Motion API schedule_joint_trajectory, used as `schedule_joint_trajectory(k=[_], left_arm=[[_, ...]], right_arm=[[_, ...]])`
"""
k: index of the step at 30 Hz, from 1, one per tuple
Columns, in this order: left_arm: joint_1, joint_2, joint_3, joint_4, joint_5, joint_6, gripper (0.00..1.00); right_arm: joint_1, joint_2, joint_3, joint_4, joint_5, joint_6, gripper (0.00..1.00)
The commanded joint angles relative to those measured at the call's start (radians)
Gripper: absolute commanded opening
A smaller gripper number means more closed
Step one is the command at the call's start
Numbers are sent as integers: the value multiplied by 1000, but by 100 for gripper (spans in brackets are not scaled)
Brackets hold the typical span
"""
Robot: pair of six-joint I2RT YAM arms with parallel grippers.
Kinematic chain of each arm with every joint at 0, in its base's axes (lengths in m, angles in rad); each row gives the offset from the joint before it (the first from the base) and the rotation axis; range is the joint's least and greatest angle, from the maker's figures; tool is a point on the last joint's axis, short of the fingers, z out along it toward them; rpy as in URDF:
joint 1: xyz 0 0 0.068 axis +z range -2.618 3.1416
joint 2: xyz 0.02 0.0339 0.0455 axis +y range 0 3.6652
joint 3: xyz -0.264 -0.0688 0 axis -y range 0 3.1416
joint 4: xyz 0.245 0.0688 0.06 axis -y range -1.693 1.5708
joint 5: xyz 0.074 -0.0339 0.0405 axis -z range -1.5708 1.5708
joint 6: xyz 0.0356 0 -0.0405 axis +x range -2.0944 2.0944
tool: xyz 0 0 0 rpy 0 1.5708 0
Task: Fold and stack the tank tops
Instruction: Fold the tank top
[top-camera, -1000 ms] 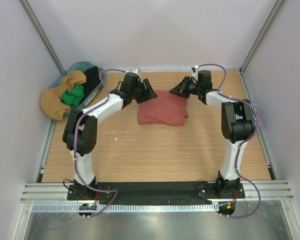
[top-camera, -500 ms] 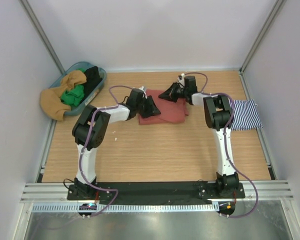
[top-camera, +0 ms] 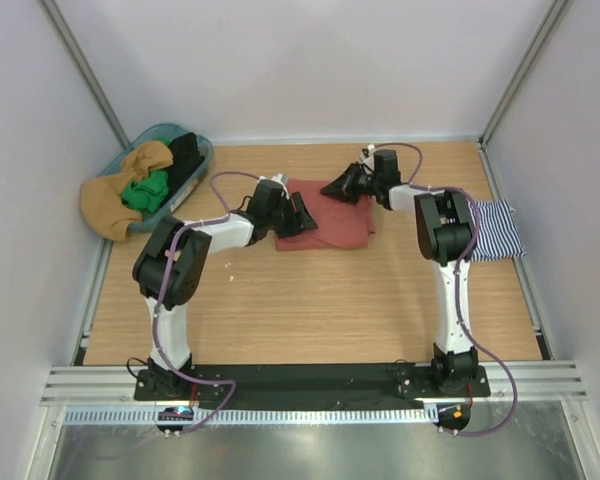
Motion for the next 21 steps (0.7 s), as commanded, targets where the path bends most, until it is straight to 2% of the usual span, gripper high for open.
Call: schedule_joint_trajectory(k=[1,8,11,15,19,21], left_arm=[[2,-71,58,-137,-60,46,59],[27,-81,110,-174,-40,25,59],[27,-89,102,-172,-5,-3,56],[28,-120,29,-151,9,-37,53],[31,-106,-57,-61,-3,-73,53],[34,-80,-82,-42,6,-90,51]], right_arm=[[-8,-247,-86,1,5,-69,13],[-10,-477,-399,-50,22,-163,14],[-10,-526,-540,16,-1,-163,13],[-11,-519,-681,160,-53,-125,13],[-31,-418,-703,194,-55,-119,12],[-60,-376,-730,311,-63,-33,11]])
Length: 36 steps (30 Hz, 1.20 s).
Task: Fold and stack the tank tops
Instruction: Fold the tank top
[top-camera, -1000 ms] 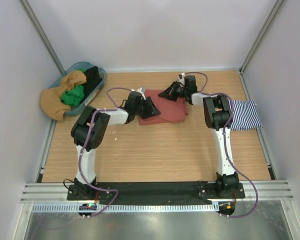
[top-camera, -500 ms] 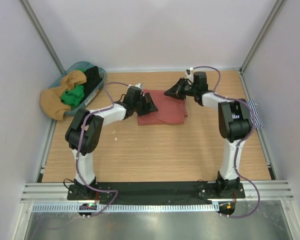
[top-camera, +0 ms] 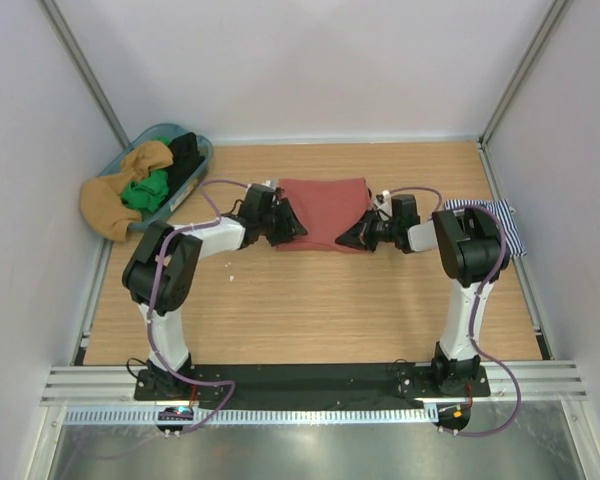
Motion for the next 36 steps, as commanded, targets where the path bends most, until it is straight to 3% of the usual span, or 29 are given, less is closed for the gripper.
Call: schedule_joint_trajectory(k=[1,5,7,12,14,19,27,36], left_arm=[[7,18,-39,61,-1,-38,50],[7,-21,-99,55,-91,-30,50],[5,-40,-99,32,-102,-14,51],[-22,-135,-84,-63,-192,26,67],[-42,-169,-85,-80,-272,37,77],[-48,-167,8,-240,-381,60,80],[-45,-42,204,-378,-512,108,83],[-1,139,370,-426,-444,114,84]], right_arm=[[-47,55,-29,220,-22,89,11],[-77,14,-43,130,25,42,13],[-78,-47,-39,29,57,-22,20],[-78,-187,6,-217,165,-168,53],[-78,-226,49,-304,247,-215,59],[-61,-275,167,-608,507,-352,81],[-29,-160,358,-757,740,-417,80],[37,15,581,-841,814,-475,80]])
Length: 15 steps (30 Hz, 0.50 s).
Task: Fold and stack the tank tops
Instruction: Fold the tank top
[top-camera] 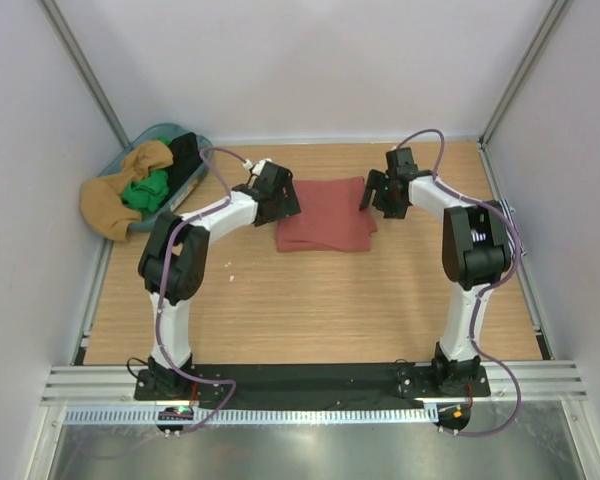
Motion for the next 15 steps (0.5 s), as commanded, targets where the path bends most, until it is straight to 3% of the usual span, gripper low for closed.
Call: schedule_joint_trajectory(k=[1,3,6,7,11,15], left_arm=[[30,39,47,-38,26,14,83],[37,67,62,-38,38,11,83],[45,98,76,-36,69,9,77],[44,107,83,-35,74,8,70],[44,124,68,-6,118,-11,48],[37,110,16,40,141,-34,44]], right_arm=[[37,42,114,-59,68,-53,80],[54,80,142,-79,68,-61,79],[68,100,160,-90,130,-64,70],[69,100,157,-95,143,-62,60],[62,85,131,-95,187,-52,38],[31,42,87,-83,177,-42,34]])
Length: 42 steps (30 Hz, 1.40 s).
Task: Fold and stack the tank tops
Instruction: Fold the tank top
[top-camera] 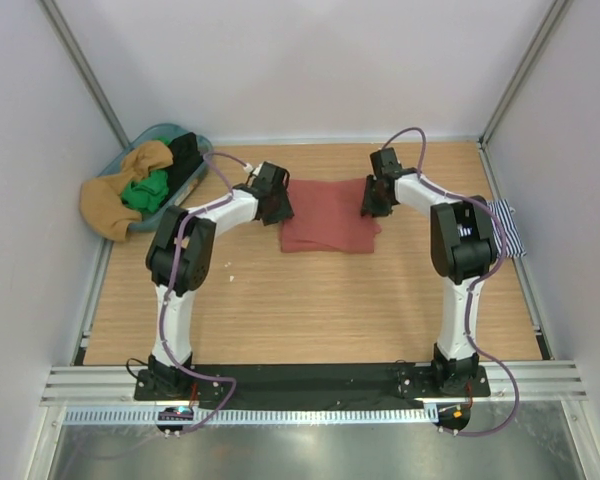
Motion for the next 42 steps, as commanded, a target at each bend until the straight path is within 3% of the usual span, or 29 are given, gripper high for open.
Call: schedule_joint_trajectory(k=[1,2,3,7,12,17,22,29,42], left_arm=[[-9,-5,-48,38,34,-21,45],[-12,-11,-52,41,36,-21,50],[-13,-26,-57,41,36,-21,58],[-15,-91,-89,44,18,-7,67],[-13,-180,-106,8,-27,26,77],[-15,-247,-115,-12,-29,33,79],[-38,-251,-109,-14,-5,36,78],[-52,-241,-89,-15,14,45,77],[-55,-254,-83,-23,7,59,75]], right_arm=[[-37,-67,-28,-17,57,-6,40],[-38,-75,-39,-17,57,-5,50],[-38,-100,-48,-17,54,-3,69],[-57,-183,-94,-23,111,14,81],[-136,-280,-126,-70,195,25,82],[-222,-306,-100,-161,411,86,82],[-319,-246,-62,-194,456,127,82],[-334,-95,44,-179,485,138,82],[-325,80,265,-224,556,89,65]])
